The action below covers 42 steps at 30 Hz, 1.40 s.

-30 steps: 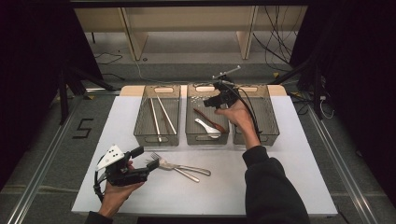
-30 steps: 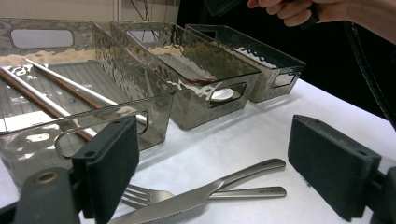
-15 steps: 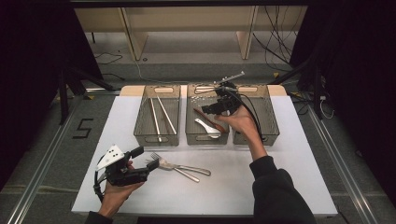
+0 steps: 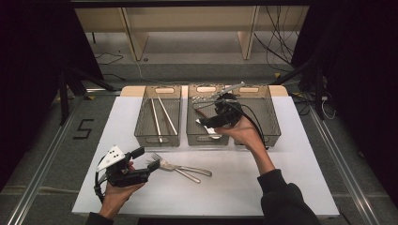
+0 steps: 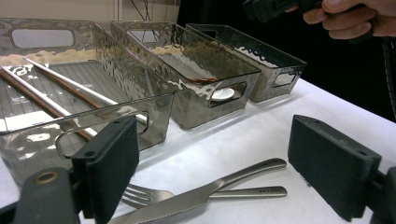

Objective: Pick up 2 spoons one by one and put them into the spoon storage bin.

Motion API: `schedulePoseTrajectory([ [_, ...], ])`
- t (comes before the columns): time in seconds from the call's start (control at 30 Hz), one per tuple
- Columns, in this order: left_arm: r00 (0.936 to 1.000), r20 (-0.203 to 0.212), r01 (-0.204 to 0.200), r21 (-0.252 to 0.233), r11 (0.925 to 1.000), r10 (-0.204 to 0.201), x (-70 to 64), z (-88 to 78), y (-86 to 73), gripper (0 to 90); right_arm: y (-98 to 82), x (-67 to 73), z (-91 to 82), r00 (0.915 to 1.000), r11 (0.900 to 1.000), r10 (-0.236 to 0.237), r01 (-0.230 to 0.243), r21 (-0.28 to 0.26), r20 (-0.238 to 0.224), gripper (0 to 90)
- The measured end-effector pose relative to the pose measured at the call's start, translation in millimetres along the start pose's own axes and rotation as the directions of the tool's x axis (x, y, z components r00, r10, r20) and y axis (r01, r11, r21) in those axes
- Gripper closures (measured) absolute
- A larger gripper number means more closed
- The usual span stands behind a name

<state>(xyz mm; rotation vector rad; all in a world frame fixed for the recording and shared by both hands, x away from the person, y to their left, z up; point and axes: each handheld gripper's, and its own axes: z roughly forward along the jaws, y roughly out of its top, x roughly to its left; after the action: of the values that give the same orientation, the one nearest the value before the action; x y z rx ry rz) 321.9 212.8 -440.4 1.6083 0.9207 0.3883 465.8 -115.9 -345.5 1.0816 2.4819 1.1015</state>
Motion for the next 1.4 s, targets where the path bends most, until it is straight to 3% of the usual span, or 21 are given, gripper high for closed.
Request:
schedulePoseTrajectory([
  [0.3, 1.0, 0.001, -0.003, 0.003, 1.0, 0.003, 0.0, -0.1, -0.1, 16.1, -10.2, 11.2, -1.4, 0.9992, 0.999, -0.032, 0.032, 0.003, -0.024, 23.7],
  [0.73, 1.0, 0.0, -0.003, 0.003, 1.0, 0.003, 0.1, -0.1, -0.2, 16.1, -25.8, 24.9, 5.5, 0.9955, 0.996, -0.074, 0.076, 0.049, -0.059, 24.2],
  [1.4, 1.0, -0.006, 0.003, 0.006, 1.0, -0.003, 1.1, 1.0, -0.3, 16.1, -47.7, 41.9, 24.1, 0.9836, 0.979, -0.144, 0.158, 0.129, -0.108, 24.7],
])
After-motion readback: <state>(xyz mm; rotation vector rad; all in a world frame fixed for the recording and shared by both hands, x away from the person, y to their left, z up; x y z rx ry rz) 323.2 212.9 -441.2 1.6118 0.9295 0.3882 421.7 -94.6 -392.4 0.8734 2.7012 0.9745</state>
